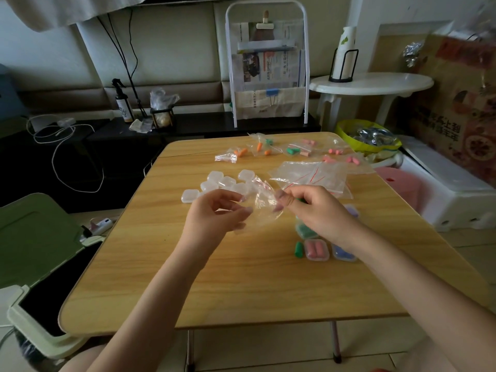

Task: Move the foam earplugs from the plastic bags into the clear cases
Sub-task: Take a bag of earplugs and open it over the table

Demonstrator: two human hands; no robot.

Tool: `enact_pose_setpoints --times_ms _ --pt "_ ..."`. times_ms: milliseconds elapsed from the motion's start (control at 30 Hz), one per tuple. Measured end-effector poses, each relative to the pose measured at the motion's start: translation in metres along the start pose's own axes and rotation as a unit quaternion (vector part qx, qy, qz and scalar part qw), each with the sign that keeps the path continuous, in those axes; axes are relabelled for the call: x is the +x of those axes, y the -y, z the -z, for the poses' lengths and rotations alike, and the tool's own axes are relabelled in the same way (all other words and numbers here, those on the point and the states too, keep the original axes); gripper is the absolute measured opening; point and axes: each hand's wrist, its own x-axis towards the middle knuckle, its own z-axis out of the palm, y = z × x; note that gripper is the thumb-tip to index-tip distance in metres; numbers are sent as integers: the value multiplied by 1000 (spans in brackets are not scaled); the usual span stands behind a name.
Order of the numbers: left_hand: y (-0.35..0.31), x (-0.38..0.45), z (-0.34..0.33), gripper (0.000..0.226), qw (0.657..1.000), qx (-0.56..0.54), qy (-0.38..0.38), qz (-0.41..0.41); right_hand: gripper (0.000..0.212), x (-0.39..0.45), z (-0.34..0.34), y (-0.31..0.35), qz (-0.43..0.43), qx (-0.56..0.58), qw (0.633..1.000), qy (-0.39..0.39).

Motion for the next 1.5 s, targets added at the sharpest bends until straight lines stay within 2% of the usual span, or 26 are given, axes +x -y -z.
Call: enact_pose_setpoints --times_ms 67,133,233,367,500,667,1233,1367,1500 --pt "-2 -1 0 24 1000 -5 6 7 30 0 0 0 24 -7 999 -23" --pt "-4 -2 1 30 1000 8 31 1 24 1 -1 -2 32 -24 998 -39" --pt "-7 -3 0 35 998 29 52 -21 26 1 -4 -2 35 -42 998 -42" --pt "-5 -4 -2 4 997 54 12 -62 29 -1 -7 0 40 -50 998 -30" --pt "-4 -3 -2 4 997 51 0 -66 43 -2 -6 0 16 -18 1000 -14" --pt "-3 -7 -9 7 997 37 15 -73 11 -2 -7 -1 26 12 999 -20" --pt "-1 -7 -11 9 994 23 16 -107 13 -4 -11 2 54 19 998 -36" --pt "0 -5 -10 10 993 31 9 -115 28 -4 -10 3 21 40 999 -8" --pt "3 -6 -15 11 992 44 20 -115 11 -3 -14 2 30 45 998 -30"
